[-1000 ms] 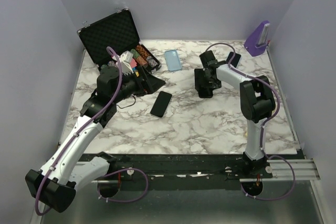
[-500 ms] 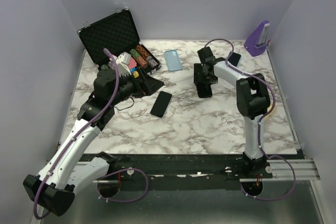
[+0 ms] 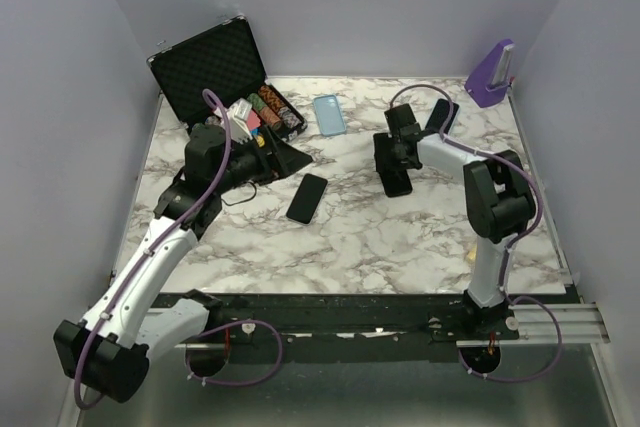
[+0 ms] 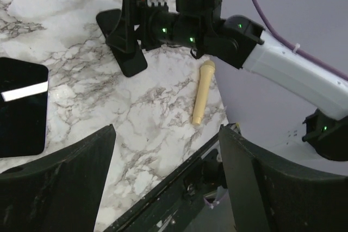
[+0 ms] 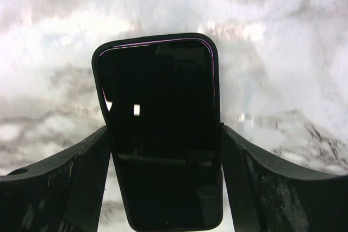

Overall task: Take the phone out of the phone case
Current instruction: Pick up the phone at the center of the board.

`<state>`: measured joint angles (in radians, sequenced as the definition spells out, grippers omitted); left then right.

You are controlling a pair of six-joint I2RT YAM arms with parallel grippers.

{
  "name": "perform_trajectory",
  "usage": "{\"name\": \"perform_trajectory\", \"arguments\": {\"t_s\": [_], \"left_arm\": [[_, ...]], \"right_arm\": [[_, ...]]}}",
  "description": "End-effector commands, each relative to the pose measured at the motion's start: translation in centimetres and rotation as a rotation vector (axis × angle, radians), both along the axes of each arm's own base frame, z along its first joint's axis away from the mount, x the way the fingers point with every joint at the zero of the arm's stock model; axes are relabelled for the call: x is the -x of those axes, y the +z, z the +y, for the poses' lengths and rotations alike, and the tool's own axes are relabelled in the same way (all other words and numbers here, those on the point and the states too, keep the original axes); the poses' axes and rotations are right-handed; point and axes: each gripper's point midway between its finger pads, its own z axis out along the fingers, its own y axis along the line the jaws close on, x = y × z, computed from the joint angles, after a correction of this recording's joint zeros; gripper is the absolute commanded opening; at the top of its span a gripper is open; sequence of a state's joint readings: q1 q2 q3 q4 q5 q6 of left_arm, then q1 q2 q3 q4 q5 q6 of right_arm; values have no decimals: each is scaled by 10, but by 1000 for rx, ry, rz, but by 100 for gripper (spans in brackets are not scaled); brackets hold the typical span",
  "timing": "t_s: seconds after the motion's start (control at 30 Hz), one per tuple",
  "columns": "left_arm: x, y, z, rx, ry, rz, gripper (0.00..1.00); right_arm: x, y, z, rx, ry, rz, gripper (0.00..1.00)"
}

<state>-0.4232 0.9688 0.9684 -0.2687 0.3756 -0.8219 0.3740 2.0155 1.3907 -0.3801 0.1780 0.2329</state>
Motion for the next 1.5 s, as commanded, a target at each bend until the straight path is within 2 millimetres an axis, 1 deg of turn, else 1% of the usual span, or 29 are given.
{"name": "perform_trajectory", "arguments": {"t_s": [0.0, 0.07, 0.1, 0.13, 0.17, 0.2, 0.23, 0.27, 0.37, 0.4, 0.43, 0.47, 0.5, 0.57, 0.6, 0.63, 0.73, 0.83, 0.9, 1.0, 1.03, 1.1, 1.23, 1.3, 1.33, 1.37, 1.4, 1.43, 1.47], "left_arm": [[-5, -8, -5, 194, -94, 164, 83], [-12, -12, -8, 266, -131, 191, 83], [-14, -15, -11, 281, -145, 204, 84], [-17, -17, -13, 288, -148, 219, 85], [-18, -19, -18, 290, -164, 223, 86], [-21, -22, -22, 283, -170, 233, 87], [-24, -25, -26, 273, -175, 246, 87], [-28, -32, -29, 264, -176, 268, 87], [-41, -42, -36, 248, -165, 291, 88], [-47, -47, -38, 233, -154, 301, 88], [-51, -55, -42, 211, -150, 317, 88], [-55, -60, -47, 194, -157, 327, 87], [-59, -69, -52, 179, -164, 359, 86], [-62, -74, -66, 175, -198, 379, 82], [-64, -75, -72, 169, -206, 380, 82], [-66, -79, -76, 156, -204, 386, 82], [-71, -82, -88, 128, -208, 375, 80], [-70, -93, -87, 88, -178, 391, 78], [-72, -97, -84, 66, -154, 381, 78], [-71, -101, -85, 60, -153, 383, 75], [-70, -101, -87, 64, -162, 385, 72], [-70, -100, -92, 75, -180, 383, 65], [-67, -96, -95, 87, -198, 377, 45], [-67, -87, -96, 97, -205, 338, 33], [-66, -84, -96, 98, -208, 330, 29], [-66, -82, -95, 97, -206, 327, 22], [-65, -80, -95, 98, -208, 322, 10], [-63, -75, -94, 102, -214, 314, 3], [-62, -70, -94, 107, -218, 305, 0]], "right_arm": [[7, 36, 10, -47, 145, -104, 1], [14, 46, 19, -96, 208, -136, 1], [17, 51, 22, -114, 221, -159, 1], [22, 60, 28, -146, 246, -191, 1], [27, 63, 31, -170, 258, -202, 1], [29, 72, 35, -197, 274, -233, 1], [36, 74, 39, -219, 299, -247, 1], [40, 81, 43, -240, 319, -272, 1], [57, 99, 55, -298, 392, -326, 1], [59, 110, 61, -323, 419, -364, 1], [64, 117, 66, -338, 443, -381, 1], [70, 124, 72, -355, 469, -392, 1], [74, 130, 78, -365, 494, -400, 1], [84, 138, 88, -370, 528, -411, 1], [88, 142, 91, -371, 540, -418, 1], [93, 146, 98, -379, 560, -425, 1], [108, 159, 111, -399, 603, -446, 1], [118, 170, 115, -414, 617, -471, 1], [124, 175, 117, -426, 630, -475, 1], [129, 181, 122, -434, 655, -486, 1], [132, 182, 124, -438, 667, -486, 1], [140, 177, 126, -433, 689, -458, 1], [145, 176, 129, -413, 705, -457, 1], [145, 176, 129, -403, 696, -462, 1], [144, 177, 128, -401, 687, -464, 1], [144, 175, 128, -400, 682, -461, 1], [144, 176, 127, -400, 677, -462, 1], [145, 174, 127, -402, 663, -458, 7], [143, 174, 124, -400, 639, -464, 19]]}}
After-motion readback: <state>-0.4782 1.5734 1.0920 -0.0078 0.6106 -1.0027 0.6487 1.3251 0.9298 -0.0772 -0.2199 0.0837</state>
